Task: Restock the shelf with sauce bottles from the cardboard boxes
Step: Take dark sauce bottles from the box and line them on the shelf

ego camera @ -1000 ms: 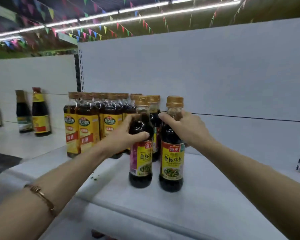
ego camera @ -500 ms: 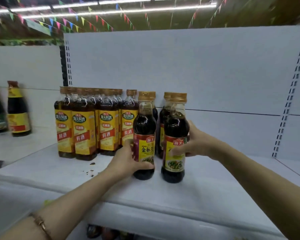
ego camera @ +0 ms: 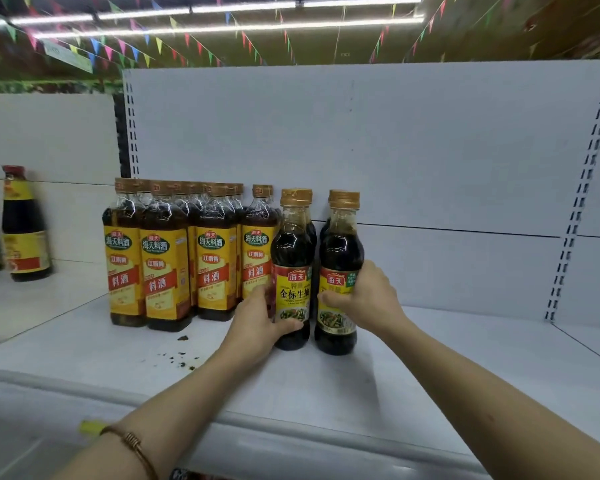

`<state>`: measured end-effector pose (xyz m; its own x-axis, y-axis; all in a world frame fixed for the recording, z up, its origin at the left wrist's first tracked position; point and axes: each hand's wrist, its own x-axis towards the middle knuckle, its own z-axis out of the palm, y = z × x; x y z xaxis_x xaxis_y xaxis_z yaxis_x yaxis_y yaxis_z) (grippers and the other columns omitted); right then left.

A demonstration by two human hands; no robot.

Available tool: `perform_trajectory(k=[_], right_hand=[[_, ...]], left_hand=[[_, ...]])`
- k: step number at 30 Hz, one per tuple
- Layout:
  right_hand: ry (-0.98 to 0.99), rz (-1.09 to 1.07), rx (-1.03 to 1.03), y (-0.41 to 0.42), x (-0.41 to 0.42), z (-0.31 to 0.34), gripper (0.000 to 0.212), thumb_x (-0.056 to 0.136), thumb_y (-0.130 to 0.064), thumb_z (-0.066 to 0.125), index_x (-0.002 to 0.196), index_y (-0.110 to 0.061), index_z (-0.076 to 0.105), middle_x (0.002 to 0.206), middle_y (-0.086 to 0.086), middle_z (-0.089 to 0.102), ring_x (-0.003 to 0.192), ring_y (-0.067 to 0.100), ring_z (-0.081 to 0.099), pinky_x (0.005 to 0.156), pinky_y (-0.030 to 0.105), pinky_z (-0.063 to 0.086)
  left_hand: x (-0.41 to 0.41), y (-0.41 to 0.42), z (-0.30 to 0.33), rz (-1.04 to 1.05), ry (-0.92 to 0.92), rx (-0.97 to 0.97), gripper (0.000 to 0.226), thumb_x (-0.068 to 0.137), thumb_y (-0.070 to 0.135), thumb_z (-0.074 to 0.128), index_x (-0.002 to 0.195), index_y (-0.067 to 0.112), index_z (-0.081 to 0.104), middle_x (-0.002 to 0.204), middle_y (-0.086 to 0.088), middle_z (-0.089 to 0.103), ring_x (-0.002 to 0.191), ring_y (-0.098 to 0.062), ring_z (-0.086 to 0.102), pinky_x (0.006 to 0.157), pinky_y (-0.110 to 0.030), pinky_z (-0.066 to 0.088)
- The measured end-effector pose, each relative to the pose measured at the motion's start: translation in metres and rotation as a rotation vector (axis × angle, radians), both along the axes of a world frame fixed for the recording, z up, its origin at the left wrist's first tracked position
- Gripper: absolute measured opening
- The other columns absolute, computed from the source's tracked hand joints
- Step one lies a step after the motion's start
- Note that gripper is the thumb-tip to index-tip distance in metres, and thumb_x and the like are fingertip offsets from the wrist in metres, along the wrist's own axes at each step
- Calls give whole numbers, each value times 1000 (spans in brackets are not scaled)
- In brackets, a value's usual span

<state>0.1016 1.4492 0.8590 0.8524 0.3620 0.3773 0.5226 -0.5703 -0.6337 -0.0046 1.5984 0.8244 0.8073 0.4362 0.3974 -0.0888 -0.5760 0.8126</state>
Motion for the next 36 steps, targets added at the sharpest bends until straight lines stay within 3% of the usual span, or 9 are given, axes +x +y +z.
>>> perform_trajectory(k=[7, 13, 20, 24, 28, 30, 33, 36], right_hand=[[-18, -35, 16, 3, 2, -3, 65, 73, -49, 78, 121, -16, 47, 117, 4, 59, 105, 29, 60, 87, 44, 52], [-23, -27, 52, 3, 3, -4, 65, 74, -44, 80, 123, -17, 45, 120, 4, 58, 107, 28, 59, 88, 45, 51], [2, -40, 52, 4, 0, -6, 62, 73, -51, 78, 119, -18, 52, 113, 3, 61, 99, 25, 62, 81, 39, 52], [63, 21, 94, 0, -11, -5, 62, 73, -51, 79, 120, -17, 55, 113, 3, 63, 103, 23, 63, 82, 36, 53], [154, 102, 231, -16, -45, -5, 25, 85, -39, 72, 94, -22, 56, 90, -9, 62, 88, 11, 59, 77, 26, 47], [169, 146, 294, -24, -67, 1, 24, 89, -31, 69, 86, -30, 45, 82, -17, 52, 81, 6, 52, 79, 26, 45], [152, 204, 369, -33, -98, 9, 28, 88, -30, 71, 108, -28, 51, 96, -16, 55, 89, 3, 54, 84, 25, 47], [135, 288, 292, -34, -135, 12, 55, 87, -37, 70, 134, -21, 48, 113, -16, 54, 107, 4, 52, 84, 17, 46]], left_hand=[[5, 8, -3, -9, 28, 79, 63, 80, 19, 77, 135, 15, 46, 126, 0, 61, 116, -19, 59, 100, -33, 46], [13, 7, -6, 2, 23, 102, 65, 85, 19, 72, 141, 20, 39, 134, 1, 57, 122, -20, 54, 107, -38, 42], [12, 8, -6, 27, 63, 100, 68, 84, 19, 72, 143, 17, 37, 135, -3, 56, 122, -21, 55, 106, -36, 42], [7, 6, -3, 49, 125, 232, 59, 89, 27, 66, 140, 16, 39, 137, -3, 55, 125, -24, 51, 102, -31, 38], [-11, -3, -9, 113, 136, 248, 50, 94, 35, 57, 138, 15, 44, 140, -7, 47, 128, -23, 44, 103, -31, 35], [-27, -10, -8, 132, 119, 245, 49, 94, 35, 56, 138, 16, 45, 141, -6, 40, 128, -21, 42, 108, -34, 33], [-56, -19, -3, 76, 41, 339, 42, 95, 36, 55, 132, 16, 52, 130, 3, 45, 119, -14, 47, 100, -28, 38], [-92, -23, -5, 47, -59, 377, 27, 94, 34, 55, 119, 22, 59, 115, 10, 51, 103, -7, 52, 84, -24, 38]])
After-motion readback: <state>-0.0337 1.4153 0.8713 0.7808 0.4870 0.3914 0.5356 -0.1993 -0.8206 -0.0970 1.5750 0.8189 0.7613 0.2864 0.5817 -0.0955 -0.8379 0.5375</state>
